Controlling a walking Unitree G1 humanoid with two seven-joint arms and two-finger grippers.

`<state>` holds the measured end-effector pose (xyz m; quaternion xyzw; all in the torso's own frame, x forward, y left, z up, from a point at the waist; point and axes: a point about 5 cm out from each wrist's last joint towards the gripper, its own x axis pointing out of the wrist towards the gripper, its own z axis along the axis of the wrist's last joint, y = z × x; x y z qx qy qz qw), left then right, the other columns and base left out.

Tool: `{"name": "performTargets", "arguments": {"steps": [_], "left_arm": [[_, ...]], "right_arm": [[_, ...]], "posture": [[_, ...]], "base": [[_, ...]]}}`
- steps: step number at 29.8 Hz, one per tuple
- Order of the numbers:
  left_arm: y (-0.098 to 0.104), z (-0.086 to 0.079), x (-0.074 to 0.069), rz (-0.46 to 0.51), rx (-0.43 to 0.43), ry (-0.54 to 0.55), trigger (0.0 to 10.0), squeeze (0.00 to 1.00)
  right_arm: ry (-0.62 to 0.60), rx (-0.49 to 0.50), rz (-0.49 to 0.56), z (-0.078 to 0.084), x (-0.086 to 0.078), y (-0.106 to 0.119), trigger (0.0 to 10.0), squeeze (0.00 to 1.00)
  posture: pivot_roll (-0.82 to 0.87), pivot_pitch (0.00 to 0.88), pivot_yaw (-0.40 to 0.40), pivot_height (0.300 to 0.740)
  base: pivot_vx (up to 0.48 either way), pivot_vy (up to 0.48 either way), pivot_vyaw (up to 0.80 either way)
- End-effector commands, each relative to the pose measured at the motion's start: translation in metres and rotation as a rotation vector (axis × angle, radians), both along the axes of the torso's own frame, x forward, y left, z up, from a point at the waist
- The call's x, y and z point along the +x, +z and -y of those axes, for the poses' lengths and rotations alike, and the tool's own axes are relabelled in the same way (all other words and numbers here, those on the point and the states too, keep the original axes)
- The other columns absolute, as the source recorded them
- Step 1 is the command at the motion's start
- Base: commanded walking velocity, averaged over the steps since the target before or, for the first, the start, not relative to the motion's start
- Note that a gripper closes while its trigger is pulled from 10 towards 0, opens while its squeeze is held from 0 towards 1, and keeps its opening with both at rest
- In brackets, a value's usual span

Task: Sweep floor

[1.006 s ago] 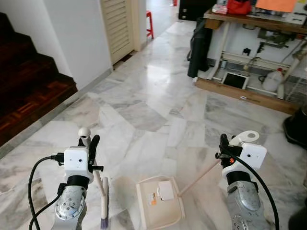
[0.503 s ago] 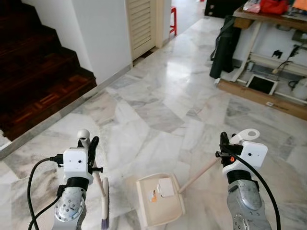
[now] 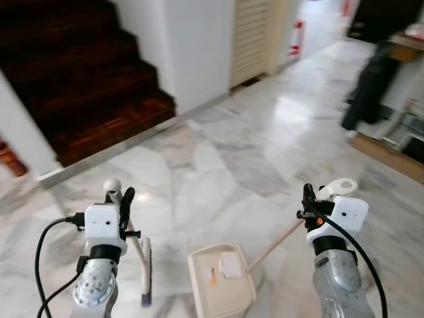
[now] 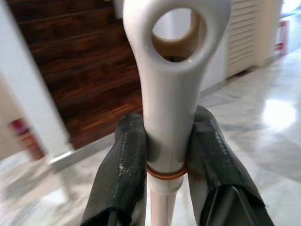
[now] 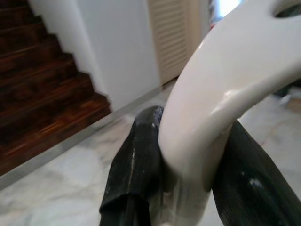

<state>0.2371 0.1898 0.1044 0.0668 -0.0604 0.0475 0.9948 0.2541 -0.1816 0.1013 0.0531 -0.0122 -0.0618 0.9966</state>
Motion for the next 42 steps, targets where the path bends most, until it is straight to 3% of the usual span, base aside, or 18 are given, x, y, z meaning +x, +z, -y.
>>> {"name": "performTargets", "arguments": {"steps": [1, 7, 13, 19, 25, 42], "left_arm": [[0.0109, -0.0028, 0.0012, 0.041, 0.031, 0.011, 10.0, 0.0], [0.0106, -0.0032, 0.001, 0.036, 0.028, 0.017, 10.0, 0.0], [0.0114, -0.0021, 0.0018, 0.037, 0.025, 0.017, 10.0, 0.0], [0.0122, -0.0016, 0.0021, 0.035, 0.01, 0.022, 10.0, 0.0], [0.012, -0.0056, 0.0017, 0.024, 0.022, 0.04, 10.0, 0.0], [0.0135, -0.007, 0.0027, 0.021, 0.029, 0.042, 10.0, 0.0]], "right_arm": [[0.009, 0.003, 0.047, -0.0014, 0.0025, 0.0116, 10.0, 0.0], [0.009, 0.003, 0.042, 0.0, 0.0025, 0.0121, 10.0, 0.0], [0.01, 0.018, 0.016, 0.0011, 0.0056, 0.0101, 10.0, 0.0], [-0.021, 0.118, -0.005, 0.0033, 0.007, 0.008, 10.0, 0.0], [-0.036, 0.186, -0.022, 0.0033, 0.0075, 0.0077, 10.0, 0.0], [-0.058, 0.157, -0.044, 0.0053, 0.0091, 0.0085, 10.0, 0.0]], "posture": [[0.02, 0.048, -0.003, 0.74], [0.02, 0.059, -0.004, 0.74], [0.02, 0.064, -0.002, 0.74], [0.03, 0.07, -0.002, 0.74], [0.03, 0.081, 0.003, 0.74], [0.04, 0.096, 0.005, 0.74]], "base": [[0.0, 0.0, 0.78], [0.0, 0.0, 0.79], [0.0, 0.0, 0.0], [0.0, 0.0, 0.0], [0.0, 0.46, 0.0], [0.0, 0.48, 0.0]]}}
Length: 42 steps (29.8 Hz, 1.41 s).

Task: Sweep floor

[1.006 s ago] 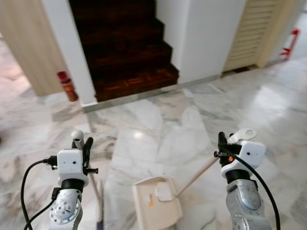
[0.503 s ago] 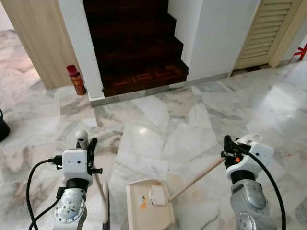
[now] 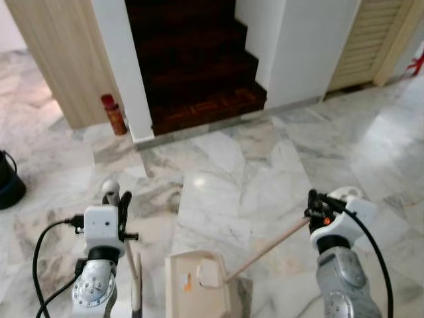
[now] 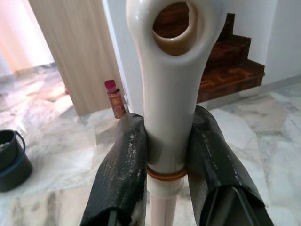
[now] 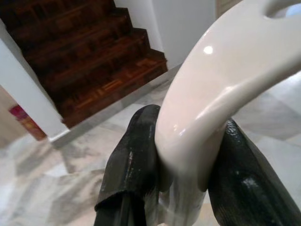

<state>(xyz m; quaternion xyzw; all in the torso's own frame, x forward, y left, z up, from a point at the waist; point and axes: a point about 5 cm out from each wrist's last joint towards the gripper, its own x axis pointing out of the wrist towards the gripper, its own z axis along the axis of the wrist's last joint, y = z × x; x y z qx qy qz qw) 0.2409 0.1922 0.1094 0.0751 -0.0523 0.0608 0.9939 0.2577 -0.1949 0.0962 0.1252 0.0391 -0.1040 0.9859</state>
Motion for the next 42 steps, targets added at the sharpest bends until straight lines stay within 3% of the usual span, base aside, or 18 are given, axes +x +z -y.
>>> {"name": "performTargets", "arguments": {"steps": [1, 42], "left_arm": [[0.0086, -0.0045, -0.0009, 0.035, 0.015, 0.013, 10.0, 0.0], [0.008, 0.0013, 0.0034, 0.038, 0.003, -0.004, 10.0, 0.0]], "right_arm": [[0.01, 0.003, 0.052, -0.0072, 0.0058, 0.0135, 10.0, 0.0], [-0.008, 0.042, 0.041, -0.0102, 0.0102, 0.0124, 10.0, 0.0]], "posture": [[0.03, 0.098, 0.007, 0.74], [0.04, 0.063, 0.006, 0.74]], "base": [[0.0, 0.48, 0.0], [0.0, 0.48, 0.0]]}}
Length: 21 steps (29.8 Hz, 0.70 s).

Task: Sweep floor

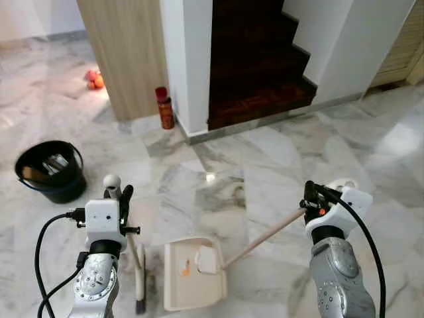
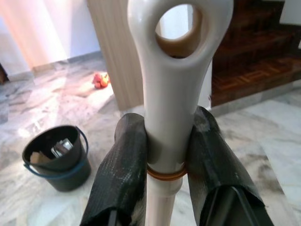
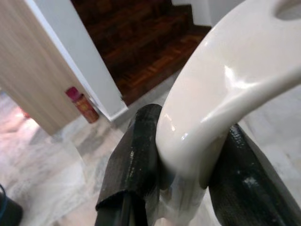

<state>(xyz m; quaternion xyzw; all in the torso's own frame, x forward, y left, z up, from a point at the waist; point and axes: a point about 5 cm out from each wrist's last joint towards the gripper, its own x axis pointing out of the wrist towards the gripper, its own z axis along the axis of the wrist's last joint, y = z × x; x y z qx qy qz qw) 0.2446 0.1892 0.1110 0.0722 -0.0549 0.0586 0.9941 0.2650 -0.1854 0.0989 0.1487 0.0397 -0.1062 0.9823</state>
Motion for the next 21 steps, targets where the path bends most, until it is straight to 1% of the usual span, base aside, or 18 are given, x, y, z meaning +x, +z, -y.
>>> {"name": "performTargets", "arguments": {"steps": [1, 7, 21], "left_arm": [[0.0068, -0.0018, -0.0003, 0.034, 0.008, 0.002, 10.0, 0.0], [0.0077, -0.0024, -0.0001, 0.035, 0.009, 0.008, 10.0, 0.0], [0.0087, -0.0055, -0.0009, 0.035, 0.012, 0.018, 10.0, 0.0]], "right_arm": [[-0.002, -0.005, 0.04, -0.0009, 0.0031, 0.01, 10.0, 0.0], [0.003, -0.01, 0.052, -0.0046, 0.0033, 0.013, 10.0, 0.0], [0.017, -0.016, 0.063, -0.0058, 0.0044, 0.0137, 10.0, 0.0]], "posture": [[0.04, 0.071, 0.005, 0.74], [0.04, 0.085, 0.002, 0.74], [0.05, 0.102, -0.001, 0.74]], "base": [[0.0, 0.48, 0.0], [0.0, 0.48, 0.0], [0.0, 0.479, 0.0]]}}
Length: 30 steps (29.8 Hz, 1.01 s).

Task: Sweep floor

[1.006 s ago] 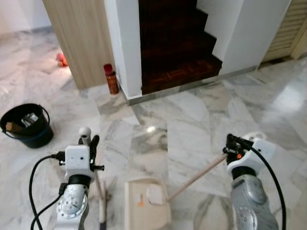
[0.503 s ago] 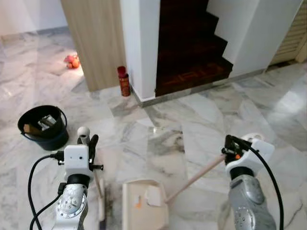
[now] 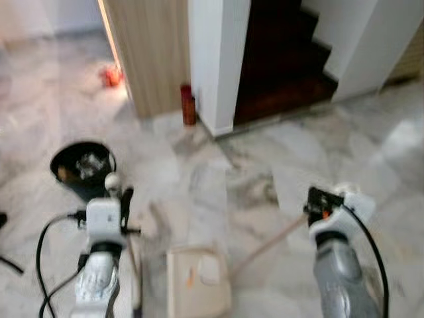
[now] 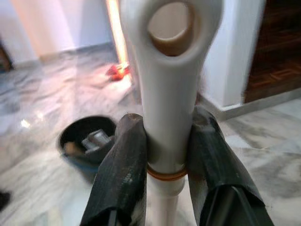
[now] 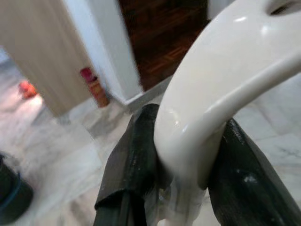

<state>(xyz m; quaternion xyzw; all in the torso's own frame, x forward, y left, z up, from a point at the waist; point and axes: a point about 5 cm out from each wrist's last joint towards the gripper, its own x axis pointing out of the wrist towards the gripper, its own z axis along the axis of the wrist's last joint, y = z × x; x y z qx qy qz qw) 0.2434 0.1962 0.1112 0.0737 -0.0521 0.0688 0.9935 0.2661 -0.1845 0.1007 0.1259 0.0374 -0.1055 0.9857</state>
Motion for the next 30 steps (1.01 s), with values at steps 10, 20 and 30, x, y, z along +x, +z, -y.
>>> {"name": "performTargets", "arguments": {"steps": [10, 20, 30], "left_arm": [[0.0087, 0.0008, -0.0001, 0.036, 0.012, 0.0, 10.0, 0.0], [0.0079, 0.0016, -0.0019, 0.033, 0.011, -0.005, 10.0, 0.0], [0.008, 0.0026, -0.0002, 0.035, 0.011, -0.02, 10.0, 0.0]], "right_arm": [[0.017, 0.039, 0.057, -0.0055, 0.0036, 0.0114, 10.0, 0.0], [0.023, 0.043, 0.059, -0.0082, 0.0036, 0.0108, 10.0, 0.0], [0.032, 0.043, 0.069, -0.0112, 0.0055, 0.0123, 10.0, 0.0]], "posture": [[0.05, 0.113, 0.0, 0.74], [0.06, 0.093, 0.009, 0.74], [0.06, 0.058, 0.012, 0.74]], "base": [[0.0, 0.477, 0.0], [0.0, 0.473, 0.0], [0.0, 0.474, 0.0]]}}
